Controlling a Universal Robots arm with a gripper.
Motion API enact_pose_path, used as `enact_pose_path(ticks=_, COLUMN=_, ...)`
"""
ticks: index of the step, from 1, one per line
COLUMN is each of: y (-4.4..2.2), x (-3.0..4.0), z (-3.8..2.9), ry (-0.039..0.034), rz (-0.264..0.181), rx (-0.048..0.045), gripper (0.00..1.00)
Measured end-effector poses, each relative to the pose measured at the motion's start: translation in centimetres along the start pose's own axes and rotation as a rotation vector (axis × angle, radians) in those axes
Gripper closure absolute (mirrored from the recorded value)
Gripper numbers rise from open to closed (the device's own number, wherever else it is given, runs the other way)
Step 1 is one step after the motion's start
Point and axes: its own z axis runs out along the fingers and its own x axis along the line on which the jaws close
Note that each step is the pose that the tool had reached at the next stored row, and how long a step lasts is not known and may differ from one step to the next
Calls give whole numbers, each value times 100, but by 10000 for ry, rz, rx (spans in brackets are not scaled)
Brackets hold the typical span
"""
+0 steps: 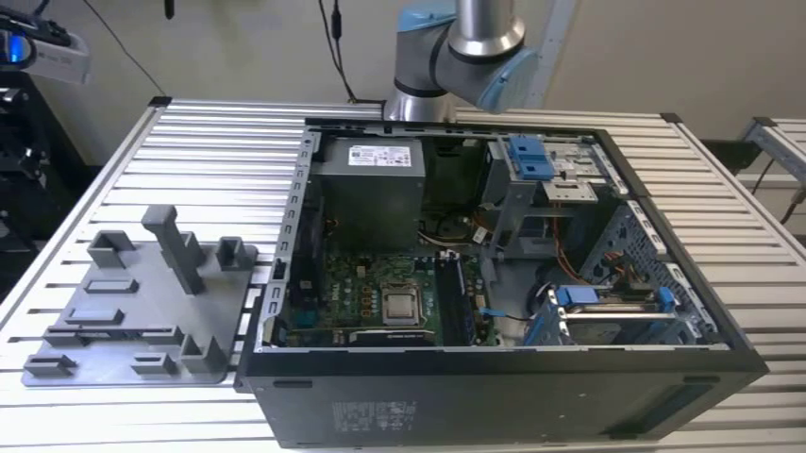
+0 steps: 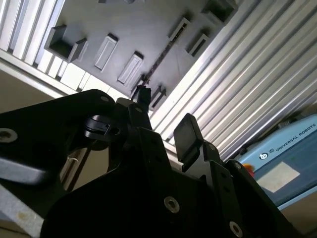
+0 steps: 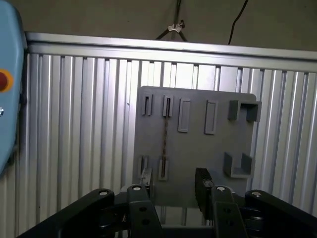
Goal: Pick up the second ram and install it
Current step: 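Pick up the second ram and move it above second insertion slot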
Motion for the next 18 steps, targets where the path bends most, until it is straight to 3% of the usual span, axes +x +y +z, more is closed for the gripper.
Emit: enact_pose_path(ticks=18, y=-6, x=0, z=267, ry=0, rz=7, rx=2, gripper=52)
